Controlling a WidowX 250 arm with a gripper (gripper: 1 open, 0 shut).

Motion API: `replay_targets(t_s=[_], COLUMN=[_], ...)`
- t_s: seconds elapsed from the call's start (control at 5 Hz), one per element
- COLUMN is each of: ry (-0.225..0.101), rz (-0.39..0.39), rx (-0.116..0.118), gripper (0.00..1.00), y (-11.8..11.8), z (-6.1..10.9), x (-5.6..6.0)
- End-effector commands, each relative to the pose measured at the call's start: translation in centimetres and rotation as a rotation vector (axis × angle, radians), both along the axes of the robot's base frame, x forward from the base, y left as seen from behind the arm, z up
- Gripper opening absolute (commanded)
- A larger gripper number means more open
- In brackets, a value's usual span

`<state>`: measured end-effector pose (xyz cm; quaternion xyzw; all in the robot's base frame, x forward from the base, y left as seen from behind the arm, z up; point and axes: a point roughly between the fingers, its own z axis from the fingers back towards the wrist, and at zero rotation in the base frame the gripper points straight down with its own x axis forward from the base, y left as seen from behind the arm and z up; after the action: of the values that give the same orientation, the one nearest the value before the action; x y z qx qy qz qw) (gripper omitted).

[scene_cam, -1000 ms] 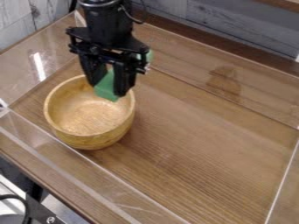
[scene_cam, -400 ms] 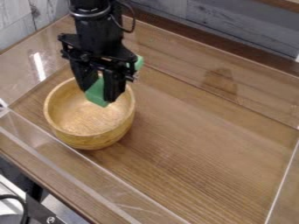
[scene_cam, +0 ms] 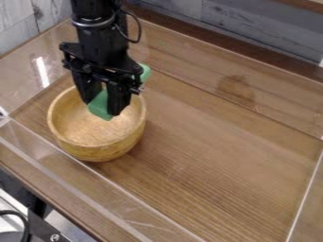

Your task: Put the green block in the brown bowl

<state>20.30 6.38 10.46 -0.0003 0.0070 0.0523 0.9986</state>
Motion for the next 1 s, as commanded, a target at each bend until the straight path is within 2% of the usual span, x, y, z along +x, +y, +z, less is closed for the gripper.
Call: replay_targets(t_s=[0.0, 0.8], ry=[-0.023, -0.012], rz=[0.003, -0.005], rx=[0.015, 0.025], gripper=[0.00, 0.00], y=[0.6, 1.2], z=[0.3, -0.7], x=[0.3, 0.3])
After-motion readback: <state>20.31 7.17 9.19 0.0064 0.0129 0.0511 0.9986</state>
